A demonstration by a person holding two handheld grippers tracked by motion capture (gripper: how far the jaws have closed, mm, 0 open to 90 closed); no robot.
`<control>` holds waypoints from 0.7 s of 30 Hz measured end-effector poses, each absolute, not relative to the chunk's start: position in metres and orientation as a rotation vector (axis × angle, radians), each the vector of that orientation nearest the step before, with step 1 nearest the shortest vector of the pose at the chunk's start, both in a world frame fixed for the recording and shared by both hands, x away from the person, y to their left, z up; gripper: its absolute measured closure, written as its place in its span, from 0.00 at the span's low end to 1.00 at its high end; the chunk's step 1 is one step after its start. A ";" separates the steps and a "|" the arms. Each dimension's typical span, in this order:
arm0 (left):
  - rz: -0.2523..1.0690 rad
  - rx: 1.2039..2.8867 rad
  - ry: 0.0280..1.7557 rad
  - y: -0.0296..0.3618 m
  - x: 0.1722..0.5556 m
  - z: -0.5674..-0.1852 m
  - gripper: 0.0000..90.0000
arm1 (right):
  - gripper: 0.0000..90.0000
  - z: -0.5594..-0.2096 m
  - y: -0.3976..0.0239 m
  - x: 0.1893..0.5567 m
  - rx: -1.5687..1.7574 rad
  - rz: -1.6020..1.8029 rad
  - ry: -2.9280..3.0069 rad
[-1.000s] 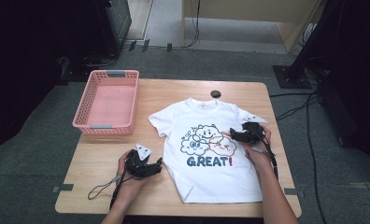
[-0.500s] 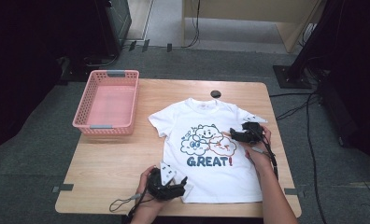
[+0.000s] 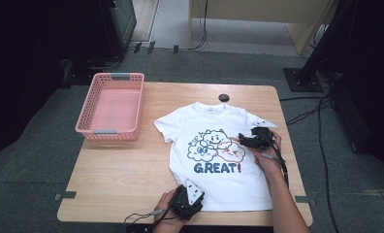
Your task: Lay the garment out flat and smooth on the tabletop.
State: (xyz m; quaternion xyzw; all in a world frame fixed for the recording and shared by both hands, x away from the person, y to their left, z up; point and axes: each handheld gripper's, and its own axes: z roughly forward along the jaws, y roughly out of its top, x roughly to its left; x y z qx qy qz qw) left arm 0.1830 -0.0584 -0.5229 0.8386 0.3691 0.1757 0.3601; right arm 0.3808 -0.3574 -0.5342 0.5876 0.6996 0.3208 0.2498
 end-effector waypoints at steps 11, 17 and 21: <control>0.457 2.069 0.963 -0.032 0.169 -0.517 0.97 | 0.19 -0.534 -0.357 0.381 1.602 0.875 1.903; 0.476 1.998 1.072 0.006 0.152 -0.515 0.97 | 0.19 -0.534 -0.357 0.381 1.601 0.875 1.904; 0.468 1.999 1.113 0.021 0.142 -0.518 0.93 | 0.19 -0.534 -0.357 0.381 1.601 0.875 1.904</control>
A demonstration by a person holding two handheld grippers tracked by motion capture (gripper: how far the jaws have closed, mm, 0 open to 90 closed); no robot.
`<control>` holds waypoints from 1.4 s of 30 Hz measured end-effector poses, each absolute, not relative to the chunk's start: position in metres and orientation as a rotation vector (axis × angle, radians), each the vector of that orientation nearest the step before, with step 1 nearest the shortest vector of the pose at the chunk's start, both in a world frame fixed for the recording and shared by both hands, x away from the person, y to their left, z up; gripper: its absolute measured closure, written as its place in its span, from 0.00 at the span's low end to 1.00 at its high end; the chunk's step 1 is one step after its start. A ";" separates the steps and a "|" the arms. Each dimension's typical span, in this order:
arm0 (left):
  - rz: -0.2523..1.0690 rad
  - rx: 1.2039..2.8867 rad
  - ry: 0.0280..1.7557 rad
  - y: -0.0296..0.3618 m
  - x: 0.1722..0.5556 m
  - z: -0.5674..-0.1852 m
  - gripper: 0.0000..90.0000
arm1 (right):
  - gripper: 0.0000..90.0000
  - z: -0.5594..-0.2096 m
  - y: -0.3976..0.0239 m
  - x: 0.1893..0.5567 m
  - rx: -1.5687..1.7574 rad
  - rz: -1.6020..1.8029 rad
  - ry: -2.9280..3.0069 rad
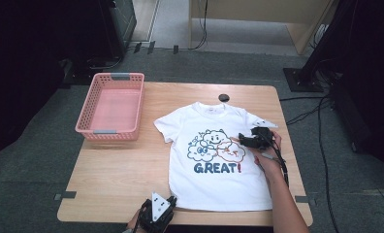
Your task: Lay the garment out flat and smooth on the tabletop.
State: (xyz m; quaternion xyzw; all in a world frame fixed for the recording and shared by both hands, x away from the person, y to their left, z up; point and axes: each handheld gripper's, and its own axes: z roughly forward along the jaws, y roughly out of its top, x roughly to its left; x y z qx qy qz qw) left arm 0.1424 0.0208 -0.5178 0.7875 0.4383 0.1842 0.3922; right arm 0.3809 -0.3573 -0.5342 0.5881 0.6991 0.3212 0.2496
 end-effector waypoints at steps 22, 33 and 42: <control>0.704 1.708 1.328 0.126 0.194 -0.503 0.21 | 0.19 -0.534 -0.357 0.381 1.604 0.874 1.904; 0.769 1.651 1.481 0.207 0.225 -0.514 0.06 | 0.19 -0.534 -0.357 0.381 1.601 0.874 1.903; 0.704 1.721 1.490 0.230 0.232 -0.523 0.00 | 0.18 -0.534 -0.357 0.381 1.601 0.874 1.903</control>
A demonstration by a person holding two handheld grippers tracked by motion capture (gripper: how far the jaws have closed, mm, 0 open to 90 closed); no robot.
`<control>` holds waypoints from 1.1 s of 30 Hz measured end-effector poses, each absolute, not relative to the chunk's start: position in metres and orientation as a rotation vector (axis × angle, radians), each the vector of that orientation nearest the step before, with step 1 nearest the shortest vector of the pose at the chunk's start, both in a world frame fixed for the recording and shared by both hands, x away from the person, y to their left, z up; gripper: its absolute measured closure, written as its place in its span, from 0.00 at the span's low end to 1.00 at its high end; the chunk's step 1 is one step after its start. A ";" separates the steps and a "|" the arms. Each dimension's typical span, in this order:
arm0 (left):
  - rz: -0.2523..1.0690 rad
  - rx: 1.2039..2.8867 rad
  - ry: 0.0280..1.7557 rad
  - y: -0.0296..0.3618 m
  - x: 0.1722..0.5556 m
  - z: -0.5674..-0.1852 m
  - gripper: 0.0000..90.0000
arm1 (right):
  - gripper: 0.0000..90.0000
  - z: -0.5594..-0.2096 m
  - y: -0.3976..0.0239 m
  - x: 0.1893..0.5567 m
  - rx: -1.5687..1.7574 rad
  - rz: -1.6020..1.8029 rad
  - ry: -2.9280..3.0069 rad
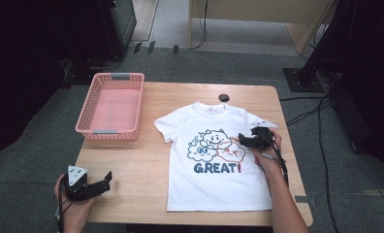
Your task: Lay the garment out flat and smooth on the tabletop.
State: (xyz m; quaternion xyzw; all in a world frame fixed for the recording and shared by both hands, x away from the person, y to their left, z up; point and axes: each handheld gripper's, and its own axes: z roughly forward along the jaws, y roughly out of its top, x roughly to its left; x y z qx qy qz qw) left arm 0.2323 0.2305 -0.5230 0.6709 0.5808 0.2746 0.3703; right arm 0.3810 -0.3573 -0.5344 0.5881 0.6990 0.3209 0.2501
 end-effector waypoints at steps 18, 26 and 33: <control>0.651 1.867 1.580 0.249 0.240 -0.530 0.00 | 0.17 -0.534 -0.357 0.381 1.601 0.872 1.906; 0.673 1.862 1.607 0.248 0.241 -0.530 0.00 | 0.03 -0.534 -0.360 0.378 1.564 0.956 1.983; 0.673 1.861 1.608 0.248 0.241 -0.530 0.00 | 0.00 -0.518 -0.376 0.369 1.603 1.119 1.925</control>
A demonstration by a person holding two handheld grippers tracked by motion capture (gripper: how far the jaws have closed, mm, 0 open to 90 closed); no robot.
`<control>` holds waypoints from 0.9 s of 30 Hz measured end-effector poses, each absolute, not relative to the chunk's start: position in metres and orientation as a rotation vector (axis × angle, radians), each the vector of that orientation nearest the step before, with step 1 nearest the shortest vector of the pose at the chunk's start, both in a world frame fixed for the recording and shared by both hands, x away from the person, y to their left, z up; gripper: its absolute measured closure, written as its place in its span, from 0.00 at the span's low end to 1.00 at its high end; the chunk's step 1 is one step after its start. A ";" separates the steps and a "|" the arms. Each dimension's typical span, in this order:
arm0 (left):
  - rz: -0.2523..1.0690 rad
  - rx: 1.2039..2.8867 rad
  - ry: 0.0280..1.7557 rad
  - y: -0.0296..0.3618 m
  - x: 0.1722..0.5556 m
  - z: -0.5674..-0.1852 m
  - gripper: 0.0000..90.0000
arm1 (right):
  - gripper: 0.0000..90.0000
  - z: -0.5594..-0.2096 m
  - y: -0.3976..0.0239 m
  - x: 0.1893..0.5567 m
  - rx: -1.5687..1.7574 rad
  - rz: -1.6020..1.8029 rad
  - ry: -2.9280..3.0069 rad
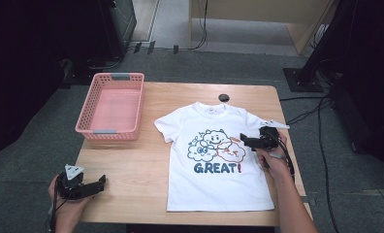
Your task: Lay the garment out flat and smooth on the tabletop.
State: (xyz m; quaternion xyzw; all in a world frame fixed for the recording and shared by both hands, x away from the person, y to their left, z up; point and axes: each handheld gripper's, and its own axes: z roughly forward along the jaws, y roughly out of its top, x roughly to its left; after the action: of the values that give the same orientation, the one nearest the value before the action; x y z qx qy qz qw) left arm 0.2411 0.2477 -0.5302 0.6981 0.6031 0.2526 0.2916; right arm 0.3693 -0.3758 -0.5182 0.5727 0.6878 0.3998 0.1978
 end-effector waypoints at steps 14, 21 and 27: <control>0.674 1.860 1.608 0.248 0.241 -0.530 0.00 | 0.02 -0.462 -0.401 0.331 1.596 1.091 1.823; 0.673 1.862 1.608 0.248 0.241 -0.530 0.00 | 0.01 -0.465 -0.407 0.304 1.584 1.070 1.810; 0.674 1.860 1.608 0.248 0.241 -0.530 0.00 | 0.00 -0.470 -0.411 0.288 1.576 1.046 1.831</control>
State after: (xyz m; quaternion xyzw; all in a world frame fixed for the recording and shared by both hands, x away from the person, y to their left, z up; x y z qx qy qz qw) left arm 0.2411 0.2477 -0.5302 0.6978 0.6034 0.2528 0.2918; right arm 0.2875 -0.4111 -0.4704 0.5792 0.6732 0.3847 0.2516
